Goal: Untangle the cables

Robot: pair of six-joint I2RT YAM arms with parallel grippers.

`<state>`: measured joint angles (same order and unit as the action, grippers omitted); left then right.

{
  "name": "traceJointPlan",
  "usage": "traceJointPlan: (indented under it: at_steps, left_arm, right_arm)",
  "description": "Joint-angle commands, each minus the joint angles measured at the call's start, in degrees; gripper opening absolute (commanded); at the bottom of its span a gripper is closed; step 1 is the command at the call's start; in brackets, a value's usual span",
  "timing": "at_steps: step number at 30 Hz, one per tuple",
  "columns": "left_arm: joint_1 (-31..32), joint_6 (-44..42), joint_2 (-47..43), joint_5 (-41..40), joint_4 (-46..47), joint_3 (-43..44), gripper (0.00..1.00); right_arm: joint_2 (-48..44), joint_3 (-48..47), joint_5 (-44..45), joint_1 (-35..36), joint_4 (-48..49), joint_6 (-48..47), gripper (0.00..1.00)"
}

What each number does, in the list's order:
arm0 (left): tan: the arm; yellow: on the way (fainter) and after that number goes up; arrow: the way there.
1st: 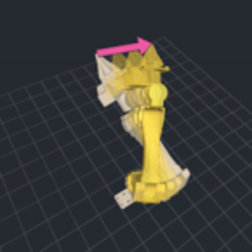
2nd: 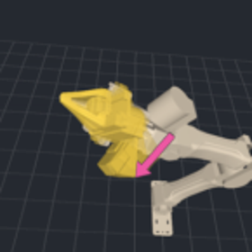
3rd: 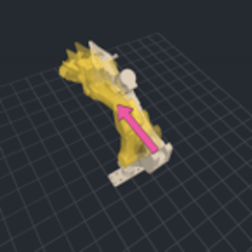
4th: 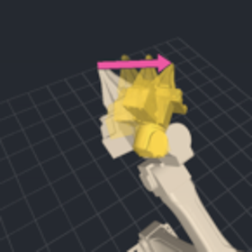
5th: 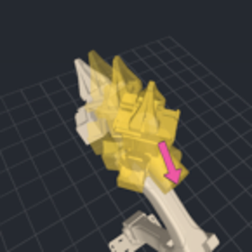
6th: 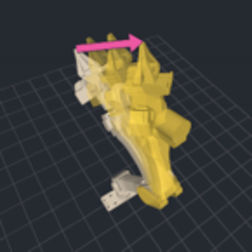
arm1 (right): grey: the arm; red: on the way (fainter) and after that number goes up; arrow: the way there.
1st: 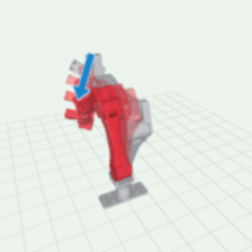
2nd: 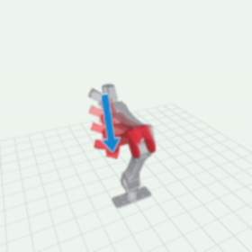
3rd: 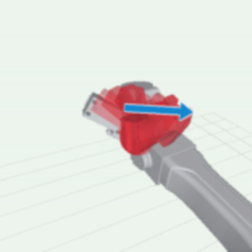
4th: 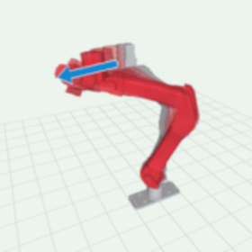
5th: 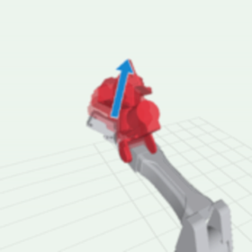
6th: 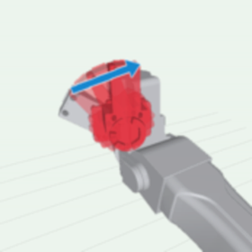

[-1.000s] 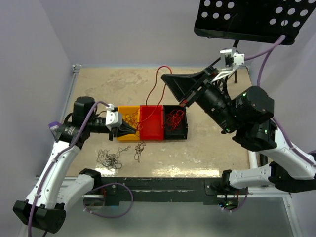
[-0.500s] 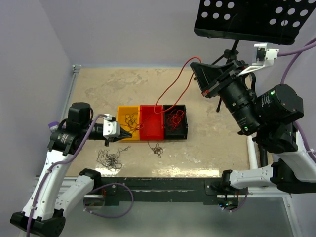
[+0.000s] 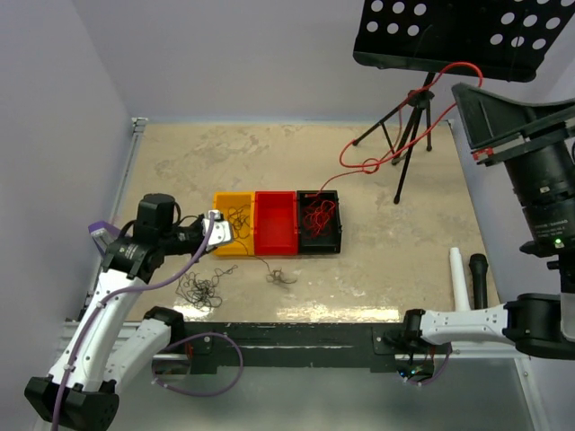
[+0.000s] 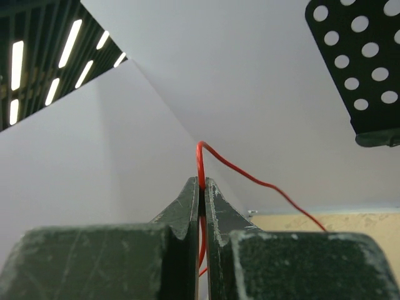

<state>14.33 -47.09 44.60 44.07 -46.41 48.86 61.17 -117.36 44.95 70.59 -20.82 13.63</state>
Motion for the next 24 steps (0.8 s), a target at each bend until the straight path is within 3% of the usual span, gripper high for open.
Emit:
traceJointPlan:
  at_steps: [1, 12, 24]
  left_arm:
    - [0.2, 1.2, 1.3, -4.4, 4.1, -0.3, 0.0]
    - [0.2, 9.2, 0.1, 8.0, 8.0, 7.0, 0.0]
    - [0.2, 17.0, -2.2, 9.2, 14.1, 11.0, 0.0]
  right_arm:
    - [0.1, -0.7, 2.0, 0.1, 2.1, -2.0, 0.0]
    - [1.1, 7.8, 5.8, 0.1, 5.1, -3.0, 0.0]
    - [3.3, 16.6, 8.0, -0.8, 9.6, -2.8, 0.0]
